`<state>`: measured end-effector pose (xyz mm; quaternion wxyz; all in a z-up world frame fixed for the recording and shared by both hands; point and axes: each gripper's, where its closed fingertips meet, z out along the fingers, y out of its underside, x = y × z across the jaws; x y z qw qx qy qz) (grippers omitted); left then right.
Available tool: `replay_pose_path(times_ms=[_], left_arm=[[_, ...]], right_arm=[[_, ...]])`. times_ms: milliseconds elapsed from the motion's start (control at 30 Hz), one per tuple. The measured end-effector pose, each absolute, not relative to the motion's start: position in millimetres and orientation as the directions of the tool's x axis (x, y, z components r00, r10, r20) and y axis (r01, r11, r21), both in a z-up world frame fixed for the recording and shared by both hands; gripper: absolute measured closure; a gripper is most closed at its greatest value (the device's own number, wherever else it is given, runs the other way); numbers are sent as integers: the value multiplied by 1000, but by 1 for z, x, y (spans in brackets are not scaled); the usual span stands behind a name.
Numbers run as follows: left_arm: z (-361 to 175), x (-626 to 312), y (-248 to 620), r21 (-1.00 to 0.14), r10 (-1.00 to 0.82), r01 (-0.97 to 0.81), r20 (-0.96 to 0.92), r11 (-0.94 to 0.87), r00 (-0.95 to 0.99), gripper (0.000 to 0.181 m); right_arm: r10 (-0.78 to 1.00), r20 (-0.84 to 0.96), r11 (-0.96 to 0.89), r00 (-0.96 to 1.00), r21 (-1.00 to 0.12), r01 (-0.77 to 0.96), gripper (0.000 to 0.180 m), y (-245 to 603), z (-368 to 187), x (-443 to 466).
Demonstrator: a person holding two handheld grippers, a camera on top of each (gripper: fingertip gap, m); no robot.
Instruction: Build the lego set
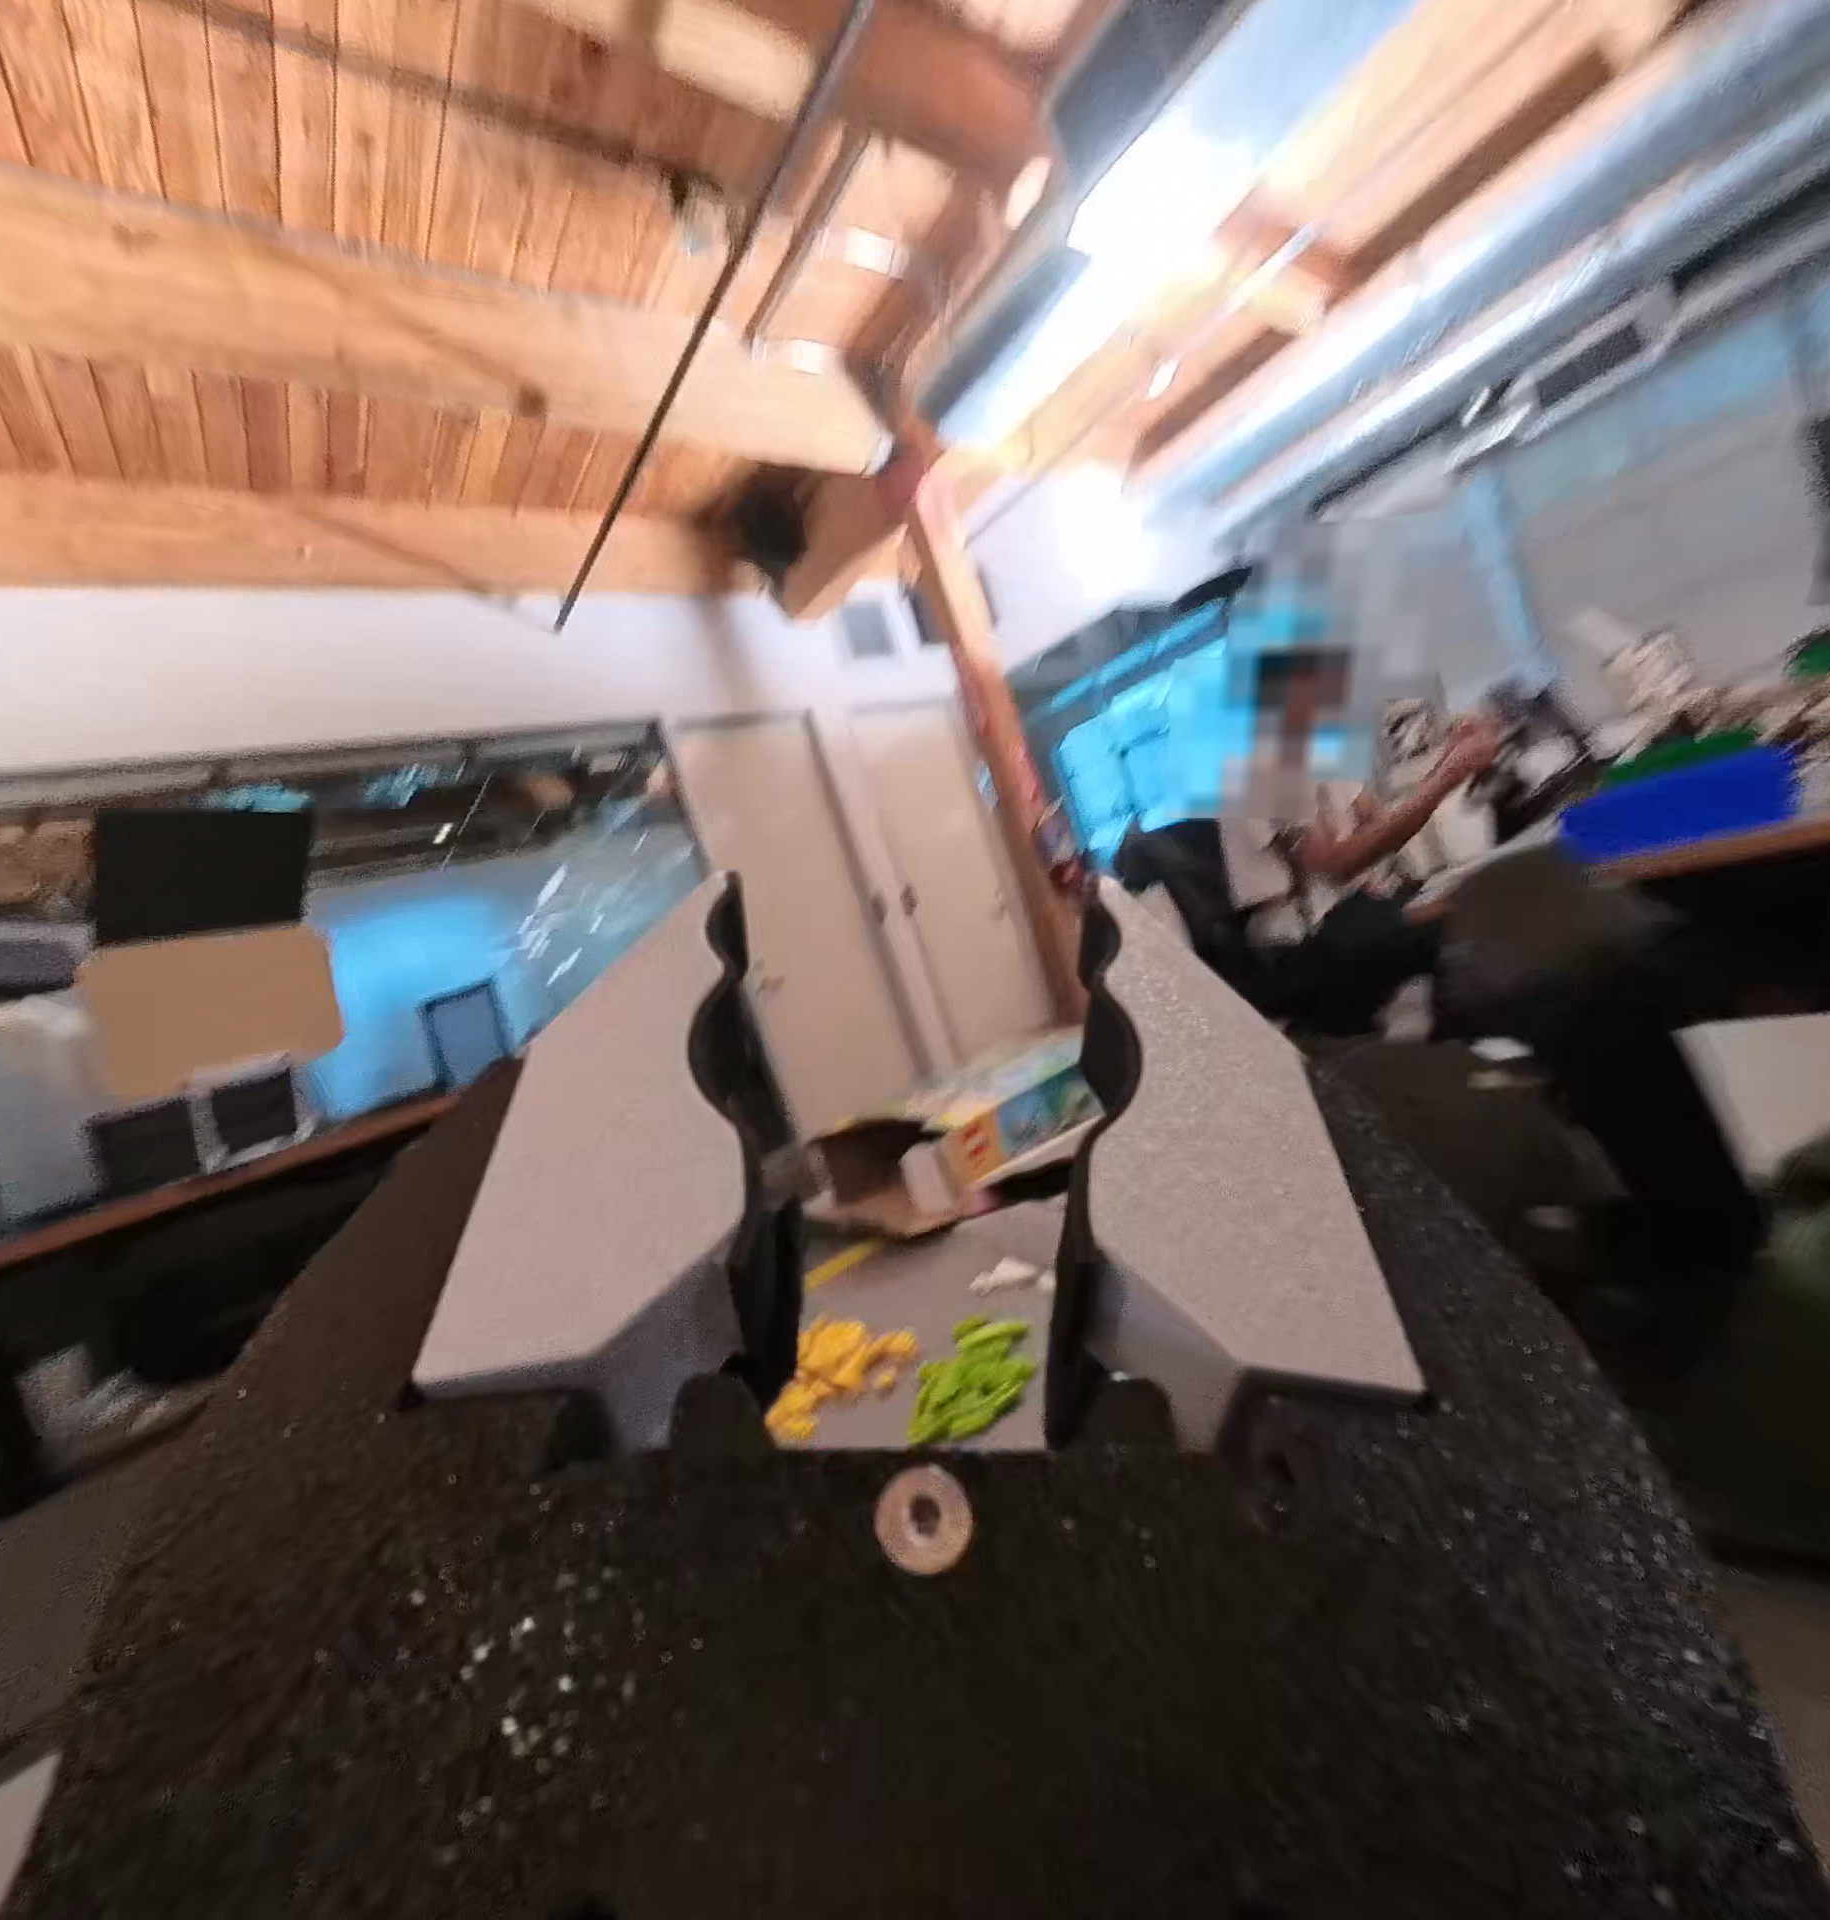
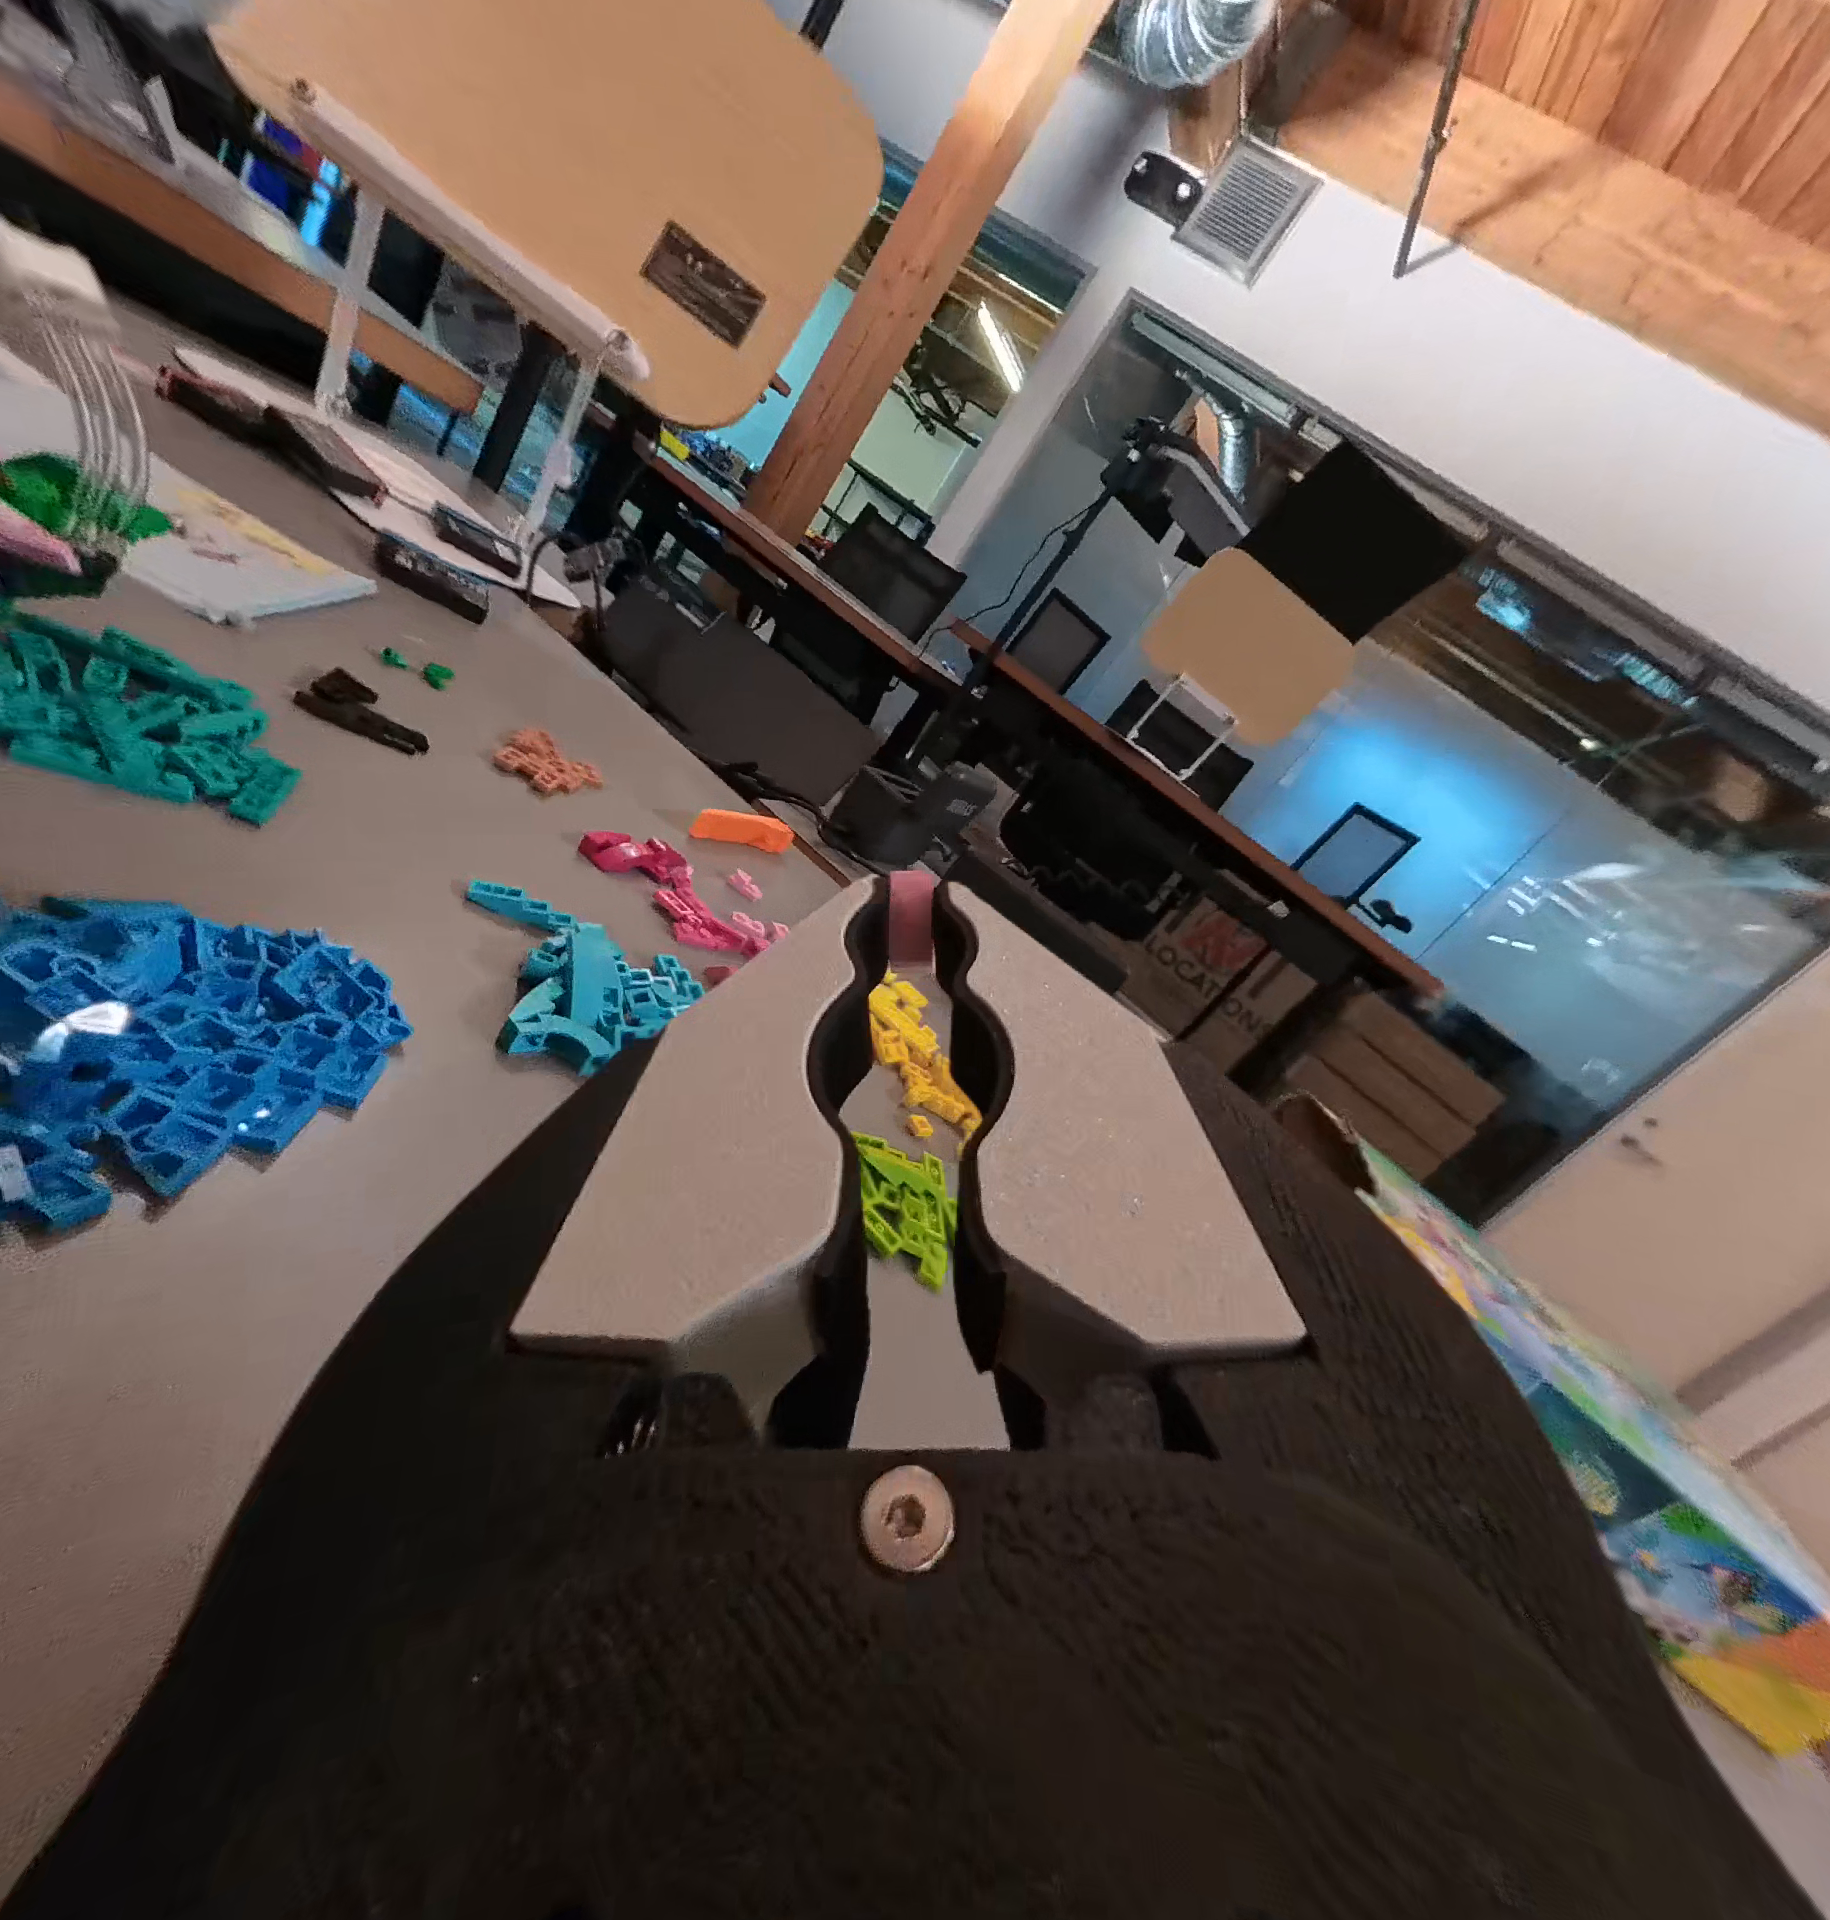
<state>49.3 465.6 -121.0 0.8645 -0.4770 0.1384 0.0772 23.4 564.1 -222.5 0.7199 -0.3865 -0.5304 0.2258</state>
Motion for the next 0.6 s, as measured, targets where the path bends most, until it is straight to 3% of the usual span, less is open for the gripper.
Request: replay_pose_path(times_ms=[67, 167, 600], left_arm=[[-127, 69, 449, -767, -77, -257, -369, 588, 926, 115], [-117, 66, 439, -733, -27, -299, -396, 611, 918, 116], [-140, 7, 472, -871, 48, -265, -270, 414, 962, 112]], right_arm=[[717, 619, 621, 321, -776, 112, 173, 565, -228, 18], [706, 631, 628, 321, -768, 127, 173, 568, -229, 16], [751, 593, 586, 290, -801, 121, 173, 570, -235, 13]])
